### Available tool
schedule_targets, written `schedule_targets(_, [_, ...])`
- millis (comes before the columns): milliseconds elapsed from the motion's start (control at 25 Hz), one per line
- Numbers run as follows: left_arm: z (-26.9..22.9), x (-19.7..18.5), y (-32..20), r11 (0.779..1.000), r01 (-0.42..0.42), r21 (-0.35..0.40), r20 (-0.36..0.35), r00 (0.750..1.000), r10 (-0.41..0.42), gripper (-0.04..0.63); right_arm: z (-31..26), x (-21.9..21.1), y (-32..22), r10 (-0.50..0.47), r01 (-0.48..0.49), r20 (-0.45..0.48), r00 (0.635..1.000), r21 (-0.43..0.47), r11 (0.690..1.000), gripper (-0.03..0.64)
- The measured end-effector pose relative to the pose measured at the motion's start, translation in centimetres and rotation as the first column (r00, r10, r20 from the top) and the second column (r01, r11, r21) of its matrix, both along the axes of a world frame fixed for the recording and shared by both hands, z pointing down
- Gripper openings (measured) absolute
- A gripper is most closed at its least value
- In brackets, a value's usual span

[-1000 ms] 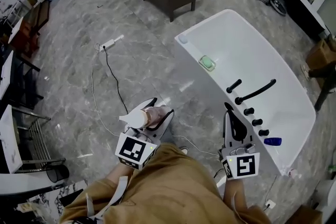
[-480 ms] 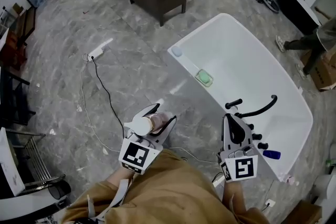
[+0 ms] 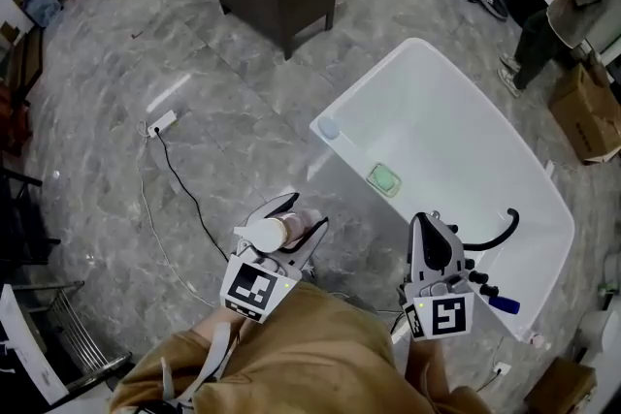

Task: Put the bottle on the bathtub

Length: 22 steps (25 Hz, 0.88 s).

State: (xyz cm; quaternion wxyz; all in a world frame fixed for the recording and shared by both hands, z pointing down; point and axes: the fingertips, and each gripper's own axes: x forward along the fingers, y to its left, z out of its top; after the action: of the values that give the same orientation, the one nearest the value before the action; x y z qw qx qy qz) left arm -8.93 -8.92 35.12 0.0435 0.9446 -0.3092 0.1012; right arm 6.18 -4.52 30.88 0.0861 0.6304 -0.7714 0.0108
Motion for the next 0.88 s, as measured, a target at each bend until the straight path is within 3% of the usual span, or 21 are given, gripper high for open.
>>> schedule_targets(400, [0.5, 2.6, -4.8, 0.996, -0.091, -0.008, -0.012, 0.996, 0.091, 0.245, -0.1, 1.4, -2.9, 0.089, -0.089, -0.019, 0.996, -0.022, 0.996, 0.006])
schedule_targets(880, [0.4, 7.3, -6.9, 0.997, -0.073, 0.016, 0.01, 0.997, 0.073, 0.245, 0.0, 4.9, -6.4, 0.033, -0.033, -0.005, 0.999, -0.002, 0.999, 0.006])
